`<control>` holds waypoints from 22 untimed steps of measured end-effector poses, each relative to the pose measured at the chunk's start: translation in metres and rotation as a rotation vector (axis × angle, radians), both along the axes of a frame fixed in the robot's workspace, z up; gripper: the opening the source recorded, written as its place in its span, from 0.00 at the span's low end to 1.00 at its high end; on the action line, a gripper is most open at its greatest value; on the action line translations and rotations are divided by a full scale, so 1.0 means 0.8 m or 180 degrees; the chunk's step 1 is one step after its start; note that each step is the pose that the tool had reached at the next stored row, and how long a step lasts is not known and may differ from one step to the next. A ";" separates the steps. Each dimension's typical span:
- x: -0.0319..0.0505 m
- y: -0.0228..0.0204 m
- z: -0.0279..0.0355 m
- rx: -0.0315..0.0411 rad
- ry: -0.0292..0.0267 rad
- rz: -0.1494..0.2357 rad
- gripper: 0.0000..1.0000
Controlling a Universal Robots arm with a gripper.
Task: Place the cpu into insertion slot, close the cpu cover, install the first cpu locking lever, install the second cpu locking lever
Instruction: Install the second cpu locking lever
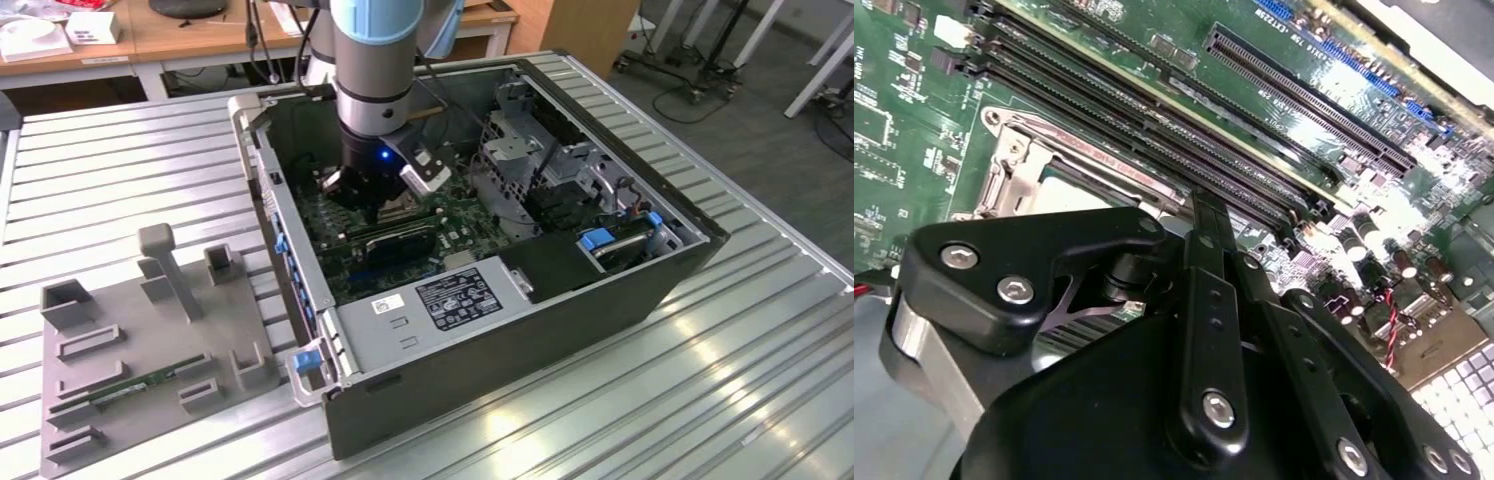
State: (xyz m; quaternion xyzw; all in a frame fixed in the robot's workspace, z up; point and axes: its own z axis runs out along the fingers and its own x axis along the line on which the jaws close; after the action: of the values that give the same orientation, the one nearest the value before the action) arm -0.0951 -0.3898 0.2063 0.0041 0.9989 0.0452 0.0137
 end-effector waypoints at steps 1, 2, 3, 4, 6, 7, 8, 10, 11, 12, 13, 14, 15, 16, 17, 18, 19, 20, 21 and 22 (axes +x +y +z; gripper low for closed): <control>0.000 0.0000 -0.0006 0.0000 0.0000 0.0000 0.11; -0.001 0.0000 -0.0010 0.0000 0.0000 0.0000 0.11; -0.001 0.0000 -0.0014 0.0000 0.0000 0.0000 0.11; -0.001 0.0000 -0.0018 0.0000 0.0000 0.0000 0.11; -0.002 0.0000 -0.0025 0.0000 0.0000 0.0000 0.11; -0.002 0.0001 -0.0028 0.0000 0.0000 0.0000 0.11; -0.002 0.0001 -0.0030 0.0000 0.0000 0.0000 0.11; -0.003 0.0000 -0.0035 0.0000 0.0000 0.0000 0.11; -0.003 0.0001 -0.0038 0.0000 0.0000 0.0000 0.11; -0.004 0.0001 -0.0040 0.0000 0.0000 0.0000 0.11; -0.004 0.0003 -0.0043 0.0000 0.0000 0.0000 0.11; -0.004 0.0004 -0.0045 0.0000 0.0000 0.0000 0.11; -0.004 0.0005 -0.0047 0.0000 0.0000 0.0000 0.11; -0.004 0.0008 -0.0050 0.0000 0.0000 0.0000 0.11; -0.004 0.0012 -0.0051 0.0000 0.0000 0.0000 0.11; -0.004 0.0013 -0.0051 0.0000 0.0000 0.0000 0.11; -0.004 0.0014 -0.0051 0.0000 0.0000 0.0000 0.11; -0.004 0.0017 -0.0051 0.0000 0.0000 0.0000 0.11; -0.004 0.0022 -0.0051 0.0000 0.0000 0.0000 0.11; -0.004 0.0026 -0.0051 0.0000 0.0000 0.0000 0.11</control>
State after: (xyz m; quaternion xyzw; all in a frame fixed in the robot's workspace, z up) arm -0.0983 -0.3877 0.2022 0.0041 0.9989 0.0452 0.0137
